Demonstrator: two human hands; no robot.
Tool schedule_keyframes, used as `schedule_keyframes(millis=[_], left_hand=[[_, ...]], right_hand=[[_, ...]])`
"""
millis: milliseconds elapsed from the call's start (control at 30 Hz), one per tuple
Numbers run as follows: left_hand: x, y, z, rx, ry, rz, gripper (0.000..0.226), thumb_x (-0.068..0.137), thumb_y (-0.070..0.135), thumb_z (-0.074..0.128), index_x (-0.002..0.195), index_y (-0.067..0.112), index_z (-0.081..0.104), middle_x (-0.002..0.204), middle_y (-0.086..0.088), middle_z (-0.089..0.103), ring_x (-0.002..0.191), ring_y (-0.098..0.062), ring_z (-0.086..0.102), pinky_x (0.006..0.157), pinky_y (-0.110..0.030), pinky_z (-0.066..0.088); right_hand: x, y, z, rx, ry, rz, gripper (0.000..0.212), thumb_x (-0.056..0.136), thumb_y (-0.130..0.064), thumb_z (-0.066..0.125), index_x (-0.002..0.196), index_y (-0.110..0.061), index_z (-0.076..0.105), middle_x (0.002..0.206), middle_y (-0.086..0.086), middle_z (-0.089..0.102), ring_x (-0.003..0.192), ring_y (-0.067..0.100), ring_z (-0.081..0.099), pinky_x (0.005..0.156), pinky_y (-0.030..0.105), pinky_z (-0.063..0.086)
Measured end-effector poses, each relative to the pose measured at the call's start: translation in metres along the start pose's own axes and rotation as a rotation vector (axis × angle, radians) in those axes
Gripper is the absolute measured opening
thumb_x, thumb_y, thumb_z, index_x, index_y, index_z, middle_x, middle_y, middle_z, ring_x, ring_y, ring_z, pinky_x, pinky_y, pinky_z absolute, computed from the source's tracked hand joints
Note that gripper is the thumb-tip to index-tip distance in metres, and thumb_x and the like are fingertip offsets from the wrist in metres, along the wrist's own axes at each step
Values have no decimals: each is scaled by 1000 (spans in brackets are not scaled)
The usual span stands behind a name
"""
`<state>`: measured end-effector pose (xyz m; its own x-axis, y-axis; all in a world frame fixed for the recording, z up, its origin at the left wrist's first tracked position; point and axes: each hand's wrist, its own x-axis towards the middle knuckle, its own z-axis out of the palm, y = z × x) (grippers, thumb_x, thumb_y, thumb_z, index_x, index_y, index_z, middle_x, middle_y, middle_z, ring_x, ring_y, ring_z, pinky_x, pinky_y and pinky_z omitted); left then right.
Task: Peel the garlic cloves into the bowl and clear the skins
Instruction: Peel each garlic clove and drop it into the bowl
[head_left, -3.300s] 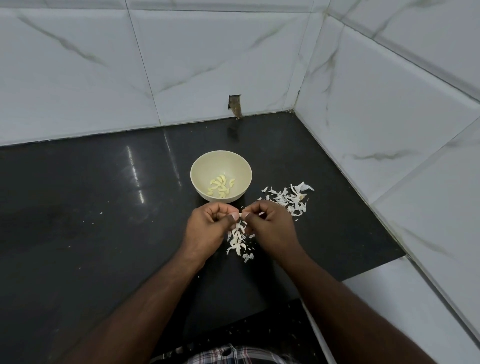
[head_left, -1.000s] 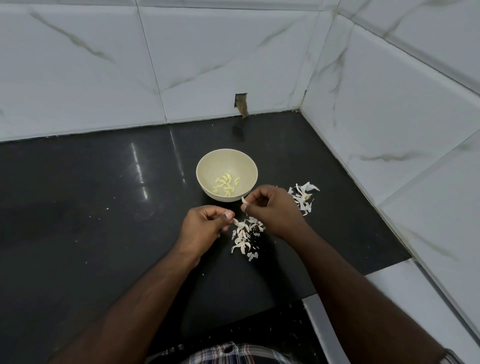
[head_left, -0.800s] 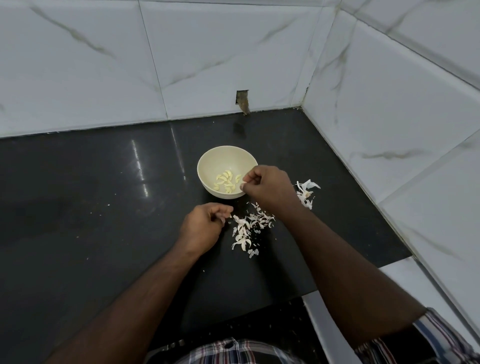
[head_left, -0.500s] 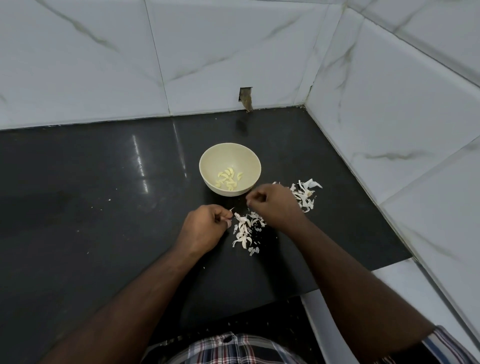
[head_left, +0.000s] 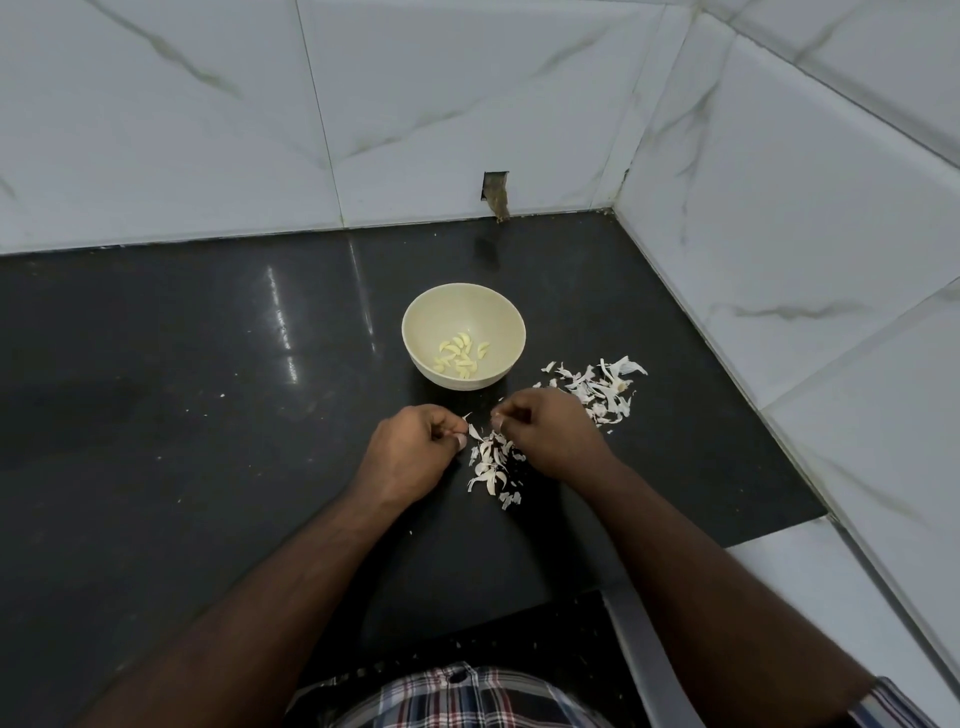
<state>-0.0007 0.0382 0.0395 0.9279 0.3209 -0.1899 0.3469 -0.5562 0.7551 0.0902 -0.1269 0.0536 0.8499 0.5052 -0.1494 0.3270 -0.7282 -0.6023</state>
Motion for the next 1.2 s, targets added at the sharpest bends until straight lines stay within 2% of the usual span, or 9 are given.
schedule_keyframes(millis=[133, 233, 400, 533, 667, 767, 900, 1067, 1200], left_hand=[[0, 1, 2, 65, -11, 37, 13, 93, 21, 68, 99, 30, 76, 94, 17, 72, 85, 3, 63, 69, -5, 40], [3, 0, 6, 176, -27, 114, 21, 95, 20, 65, 110, 30, 75, 107, 13, 71, 97, -5, 63, 85, -20, 49], [7, 0, 14, 300, -44, 206, 31, 99, 18, 57, 126, 27, 69, 116, 5, 64, 111, -13, 59, 91, -23, 45], [1, 11, 17, 13, -39, 144, 24, 92, 24, 68, 114, 32, 74, 98, 14, 74, 96, 0, 65, 83, -14, 47], [0, 14, 23, -365, -77, 17, 13, 79, 28, 81, 91, 32, 77, 81, 7, 76, 81, -11, 73, 83, -38, 60], [-1, 16, 23, -466, 3, -58, 8, 82, 15, 81, 85, 22, 77, 77, -4, 75, 69, -13, 67, 72, -35, 55], [-3, 16, 19, -525, -28, -47, 12, 82, 7, 80, 88, 17, 77, 78, -8, 75, 69, -19, 67, 73, -39, 58], [-4, 21, 16, -713, -52, -97, 18, 83, -5, 75, 98, 3, 71, 76, -7, 74, 70, -20, 63, 60, -22, 53], [-5, 22, 14, -842, -85, -186, 20, 85, -4, 73, 102, 4, 66, 78, -7, 73, 68, -16, 68, 57, -19, 53]], right_hand=[[3, 9, -10, 20, 51, 62, 22, 96, -19, 62, 115, -18, 74, 108, -4, 74, 88, 3, 60, 77, 16, 39], [4, 19, -19, 8, 93, 89, 22, 95, -18, 64, 115, -17, 75, 113, -5, 74, 94, 5, 63, 81, 16, 41], [4, 27, -19, 133, 64, 123, 23, 91, -11, 69, 113, -17, 74, 103, -1, 76, 91, 8, 67, 85, 22, 50], [-5, 20, -14, 663, -13, 174, 28, 84, 13, 65, 102, -8, 69, 87, 12, 71, 75, 20, 68, 76, 33, 61], [-16, 6, -4, 865, -24, 189, 23, 81, 15, 70, 102, 6, 65, 86, 20, 65, 76, 27, 71, 74, 36, 63], [-20, 3, -3, 938, -30, 228, 16, 86, 10, 69, 101, 6, 65, 86, 21, 66, 79, 29, 69, 74, 36, 63], [-23, 3, -5, 857, -79, 231, 6, 93, -6, 67, 95, -4, 72, 82, 16, 69, 76, 19, 67, 66, 31, 60], [-25, 2, -2, 818, -107, 184, 17, 90, -1, 69, 106, -4, 74, 80, 15, 67, 75, 18, 62, 69, 30, 58], [-28, -1, -1, 859, -97, 138, 15, 90, 0, 69, 100, -8, 74, 82, 16, 67, 76, 20, 62, 71, 31, 57]])
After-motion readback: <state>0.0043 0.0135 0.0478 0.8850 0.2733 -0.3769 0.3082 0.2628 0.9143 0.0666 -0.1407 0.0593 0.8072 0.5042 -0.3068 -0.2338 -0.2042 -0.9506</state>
